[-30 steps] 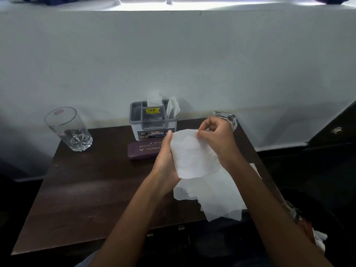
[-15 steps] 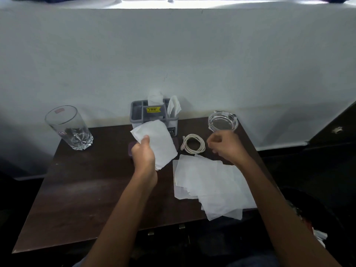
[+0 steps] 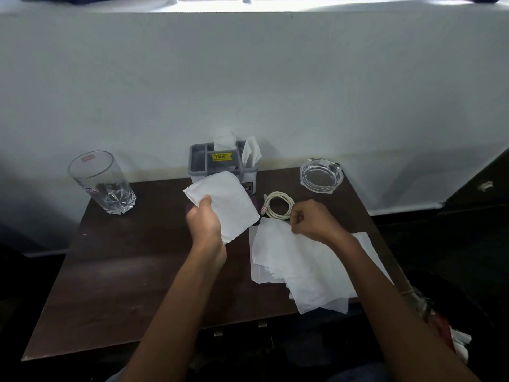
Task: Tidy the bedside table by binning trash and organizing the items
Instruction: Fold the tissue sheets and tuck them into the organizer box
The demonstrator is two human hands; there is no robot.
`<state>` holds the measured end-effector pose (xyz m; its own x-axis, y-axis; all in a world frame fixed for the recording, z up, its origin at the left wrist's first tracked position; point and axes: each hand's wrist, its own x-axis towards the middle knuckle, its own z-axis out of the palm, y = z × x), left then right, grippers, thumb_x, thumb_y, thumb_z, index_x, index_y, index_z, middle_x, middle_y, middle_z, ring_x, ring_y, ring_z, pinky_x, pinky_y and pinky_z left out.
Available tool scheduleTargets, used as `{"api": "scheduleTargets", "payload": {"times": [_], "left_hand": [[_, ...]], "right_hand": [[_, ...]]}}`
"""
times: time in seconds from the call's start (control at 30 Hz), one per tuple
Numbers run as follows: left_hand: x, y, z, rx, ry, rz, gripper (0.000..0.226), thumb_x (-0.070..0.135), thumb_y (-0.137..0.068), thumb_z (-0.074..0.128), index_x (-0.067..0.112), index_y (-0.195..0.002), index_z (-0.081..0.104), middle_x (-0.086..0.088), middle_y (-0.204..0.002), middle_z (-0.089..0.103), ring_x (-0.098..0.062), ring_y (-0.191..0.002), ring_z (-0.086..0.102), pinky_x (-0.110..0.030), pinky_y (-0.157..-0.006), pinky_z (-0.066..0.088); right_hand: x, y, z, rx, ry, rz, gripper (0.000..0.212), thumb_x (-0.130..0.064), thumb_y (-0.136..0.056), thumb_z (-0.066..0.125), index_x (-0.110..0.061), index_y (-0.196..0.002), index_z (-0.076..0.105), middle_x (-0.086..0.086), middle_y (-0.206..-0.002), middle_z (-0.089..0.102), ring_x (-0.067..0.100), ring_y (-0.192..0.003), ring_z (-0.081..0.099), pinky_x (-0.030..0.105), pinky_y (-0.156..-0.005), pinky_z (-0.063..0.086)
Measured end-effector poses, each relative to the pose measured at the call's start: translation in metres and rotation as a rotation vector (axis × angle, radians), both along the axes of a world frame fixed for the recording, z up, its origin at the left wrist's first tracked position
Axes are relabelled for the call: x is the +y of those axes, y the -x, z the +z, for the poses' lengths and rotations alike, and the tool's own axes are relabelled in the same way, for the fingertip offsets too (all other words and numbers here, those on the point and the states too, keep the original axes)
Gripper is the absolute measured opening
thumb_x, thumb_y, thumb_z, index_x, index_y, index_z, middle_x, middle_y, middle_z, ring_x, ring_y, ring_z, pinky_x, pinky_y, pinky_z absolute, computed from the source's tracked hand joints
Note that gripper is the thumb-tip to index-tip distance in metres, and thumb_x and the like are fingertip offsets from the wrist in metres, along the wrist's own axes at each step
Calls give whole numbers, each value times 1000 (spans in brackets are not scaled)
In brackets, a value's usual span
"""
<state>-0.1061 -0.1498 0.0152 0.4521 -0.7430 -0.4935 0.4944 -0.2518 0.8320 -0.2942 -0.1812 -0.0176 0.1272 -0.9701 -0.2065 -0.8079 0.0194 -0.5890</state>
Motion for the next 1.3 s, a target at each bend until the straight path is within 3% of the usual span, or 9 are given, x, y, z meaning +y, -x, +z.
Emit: {"api": "scheduleTargets", "payload": {"times": [0.27,0.47,0.6,0.7,0.77,0.87,1.03,1.17,1.3], "left_hand": [[0,-1,1,31,-3,6,25,19,-97,44,8,-118,52,1,-82,59,-15,-71,59,-26,-59,47],[1,2,3,46,0,-11,14,19,-97,46,12,-107,51,0,-82,60,-15,-71,59,-27,-61,49],[2,1,4,29,6,8,15,19,-97,45,13,-109,51,0,-85,60,-15,-71,59,-27,-59,49],[2,0,6,23,9,26,12,19,-98,44,14,-103,52,2,-80,59,-14,-69,58,-26,-59,48],[3,0,7,27,9,29,10,19,-98,44,14,-102,52,2,-79,59,-14,-68,58,-27,-62,48],[3,-1,8,30,12,27,10,19,-98,44,14,-102,52,1,-79,58,-14,-68,58,-28,-63,48],[3,-4,8,38,16,28,10,19,-98,44,14,-102,52,2,-79,59,-14,-69,58,-26,-61,48],[2,-6,8,49,19,25,10,19,-98,44,14,-101,52,1,-79,59,-14,-69,58,-26,-60,48],[1,-8,6,48,30,24,11,18,-98,44,13,-101,53,1,-80,59,-15,-70,58,-27,-66,48]], "right_hand": [[8,15,38,-450,-117,33,19,10,-72,66,-7,-68,60,10,-76,70,14,-73,65,26,-75,51],[9,15,57,-595,-60,34,19,12,-77,60,-5,-71,55,13,-72,68,16,-58,64,23,-62,52],[4,-5,26,-318,77,-76,23,5,-75,62,-15,-66,58,0,-65,61,15,-63,59,25,-63,47],[10,-24,-2,-7,64,99,10,-9,-79,63,-13,-87,69,0,-84,59,24,-89,61,33,-77,50],[13,-31,-13,155,153,138,23,-17,-83,61,-13,-104,68,6,-102,58,27,-102,54,33,-78,44],[14,-36,-16,274,285,131,26,-19,-86,57,-15,-109,67,8,-113,58,28,-107,49,33,-78,41],[14,-38,-19,200,346,104,19,-7,-84,56,-12,-86,74,7,-95,65,28,-96,54,28,-66,38],[6,-31,-14,11,259,43,15,-1,-73,63,-12,-70,72,-6,-67,61,26,-80,61,32,-66,49],[0,-18,10,-140,134,29,23,0,-66,74,-20,-61,63,-5,-72,59,12,-72,59,26,-69,48]]}}
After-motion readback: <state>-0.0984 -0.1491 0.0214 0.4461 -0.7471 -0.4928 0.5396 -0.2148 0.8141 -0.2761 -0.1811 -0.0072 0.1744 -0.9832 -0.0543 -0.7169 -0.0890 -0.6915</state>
